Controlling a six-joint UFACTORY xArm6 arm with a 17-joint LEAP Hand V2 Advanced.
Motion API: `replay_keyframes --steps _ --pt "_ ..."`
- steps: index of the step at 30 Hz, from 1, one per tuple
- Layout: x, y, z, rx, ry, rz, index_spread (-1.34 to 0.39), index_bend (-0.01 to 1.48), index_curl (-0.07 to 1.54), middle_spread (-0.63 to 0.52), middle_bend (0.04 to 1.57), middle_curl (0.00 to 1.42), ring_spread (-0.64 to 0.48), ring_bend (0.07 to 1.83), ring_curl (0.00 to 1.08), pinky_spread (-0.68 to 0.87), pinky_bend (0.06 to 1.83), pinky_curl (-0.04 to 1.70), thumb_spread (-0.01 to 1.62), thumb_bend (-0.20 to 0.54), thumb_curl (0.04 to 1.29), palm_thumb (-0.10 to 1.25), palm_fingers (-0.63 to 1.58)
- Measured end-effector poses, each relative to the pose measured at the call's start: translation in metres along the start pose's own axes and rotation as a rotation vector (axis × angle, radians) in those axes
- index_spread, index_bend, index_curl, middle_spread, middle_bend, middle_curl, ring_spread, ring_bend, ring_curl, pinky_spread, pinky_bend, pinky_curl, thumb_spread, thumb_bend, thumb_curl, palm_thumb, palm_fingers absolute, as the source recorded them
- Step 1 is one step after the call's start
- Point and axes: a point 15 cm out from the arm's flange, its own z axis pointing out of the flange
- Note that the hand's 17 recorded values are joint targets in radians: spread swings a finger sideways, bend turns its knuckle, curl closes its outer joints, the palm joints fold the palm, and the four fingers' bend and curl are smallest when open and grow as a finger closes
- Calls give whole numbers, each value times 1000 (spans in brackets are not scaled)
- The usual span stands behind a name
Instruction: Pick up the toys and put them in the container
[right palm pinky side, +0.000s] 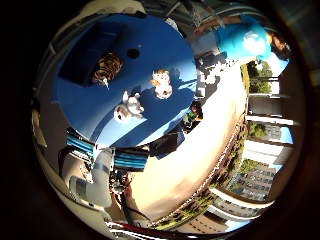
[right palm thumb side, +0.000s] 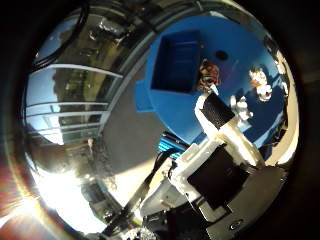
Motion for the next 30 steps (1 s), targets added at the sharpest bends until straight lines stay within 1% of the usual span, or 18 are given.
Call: replay_keyframes --steps 4,7,11,19,22,26,30 --pt "32 -26 10 -36 -7 99 -199 160 283 27 173 309 271 282 317 439 513 222 1190 -30 382 685 220" --pt "53 -43 25 -24 -2 173 -172 149 272 44 170 308 282 302 321 451 559 229 1191 -35 378 643 225" --pt "88 -52 58 -71 -16 274 -119 128 252 68 189 315 294 355 331 471 614 236 1184 -38 375 602 269" --pt "149 -79 103 -38 -4 401 -34 132 220 65 221 348 311 475 353 505 682 229 1173 -29 381 570 361" --pt "171 -90 129 -35 -3 447 -18 103 194 53 234 360 301 544 368 528 778 240 1161 -29 385 567 421" --pt "184 -97 172 -86 -20 499 -4 113 184 45 248 374 288 586 384 532 835 250 1155 -28 387 564 413" --pt "194 -99 221 -153 -42 518 17 127 175 56 245 383 276 615 395 532 901 256 1149 -27 387 565 364"
